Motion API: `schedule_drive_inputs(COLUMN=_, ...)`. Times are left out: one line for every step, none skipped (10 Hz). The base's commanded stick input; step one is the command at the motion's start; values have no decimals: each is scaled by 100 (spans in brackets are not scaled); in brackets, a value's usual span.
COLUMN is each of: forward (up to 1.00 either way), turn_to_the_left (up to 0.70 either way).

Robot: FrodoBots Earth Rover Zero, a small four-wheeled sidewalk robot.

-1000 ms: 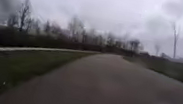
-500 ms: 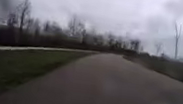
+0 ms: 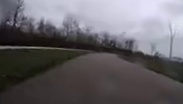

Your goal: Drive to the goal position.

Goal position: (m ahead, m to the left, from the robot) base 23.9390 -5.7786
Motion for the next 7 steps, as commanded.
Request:
schedule_drive_inputs(forward=70, turn_to_the_left=0)
schedule_drive_inputs(forward=70, turn_to_the_left=0)
schedule_drive_inputs(forward=70, turn_to_the_left=0)
schedule_drive_inputs(forward=70, turn_to_the_left=0)
schedule_drive_inputs(forward=70, turn_to_the_left=0)
schedule_drive_inputs(forward=70, turn_to_the_left=0)
schedule_drive_inputs(forward=70, turn_to_the_left=0)
